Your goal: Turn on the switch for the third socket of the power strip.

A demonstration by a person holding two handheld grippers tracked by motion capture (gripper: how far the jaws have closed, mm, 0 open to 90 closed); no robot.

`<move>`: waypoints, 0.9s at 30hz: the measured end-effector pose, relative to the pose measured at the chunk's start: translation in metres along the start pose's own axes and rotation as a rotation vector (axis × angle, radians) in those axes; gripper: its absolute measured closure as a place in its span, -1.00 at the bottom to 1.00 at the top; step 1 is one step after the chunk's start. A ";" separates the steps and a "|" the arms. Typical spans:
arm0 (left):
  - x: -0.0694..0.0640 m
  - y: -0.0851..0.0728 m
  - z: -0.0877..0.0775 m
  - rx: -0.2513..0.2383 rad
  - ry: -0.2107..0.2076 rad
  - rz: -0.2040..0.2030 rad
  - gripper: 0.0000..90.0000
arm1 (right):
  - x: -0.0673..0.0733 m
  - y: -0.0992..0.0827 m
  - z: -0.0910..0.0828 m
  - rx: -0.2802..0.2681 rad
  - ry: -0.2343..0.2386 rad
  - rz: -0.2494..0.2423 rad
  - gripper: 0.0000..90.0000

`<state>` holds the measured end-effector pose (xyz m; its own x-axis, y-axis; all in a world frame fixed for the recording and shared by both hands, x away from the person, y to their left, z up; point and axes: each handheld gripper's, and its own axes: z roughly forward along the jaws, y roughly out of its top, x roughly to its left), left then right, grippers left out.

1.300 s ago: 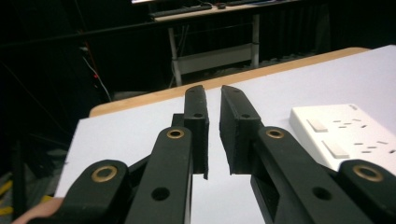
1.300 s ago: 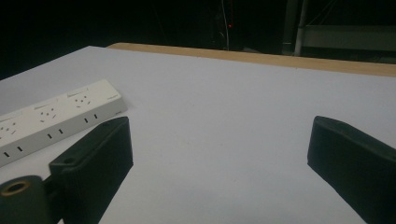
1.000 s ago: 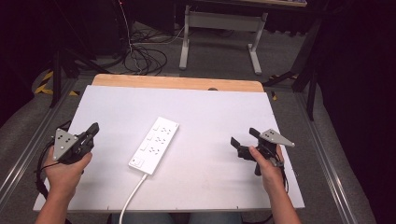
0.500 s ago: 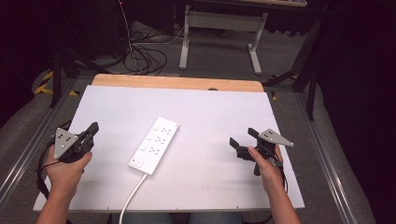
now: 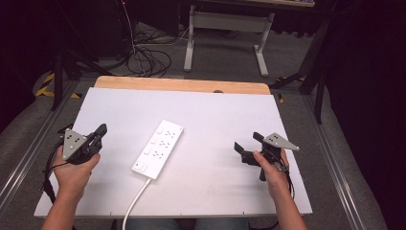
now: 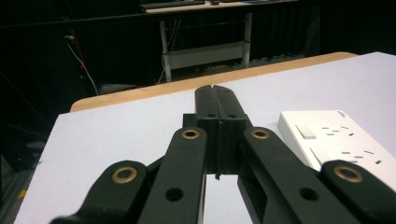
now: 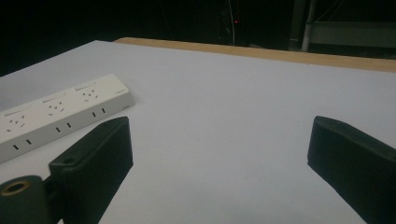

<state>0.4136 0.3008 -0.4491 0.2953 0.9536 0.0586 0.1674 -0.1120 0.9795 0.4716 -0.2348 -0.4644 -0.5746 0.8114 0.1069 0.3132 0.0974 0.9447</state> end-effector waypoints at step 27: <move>-0.014 0.006 0.020 0.083 0.008 0.035 1.00 | 0.004 -0.002 0.007 0.015 0.042 -0.024 -0.84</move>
<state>0.4293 0.2813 -0.4479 0.2952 0.9507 0.0945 0.2350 -0.1681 0.9574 0.4744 -0.2278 -0.4677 -0.6134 0.7837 0.0977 0.3104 0.1255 0.9423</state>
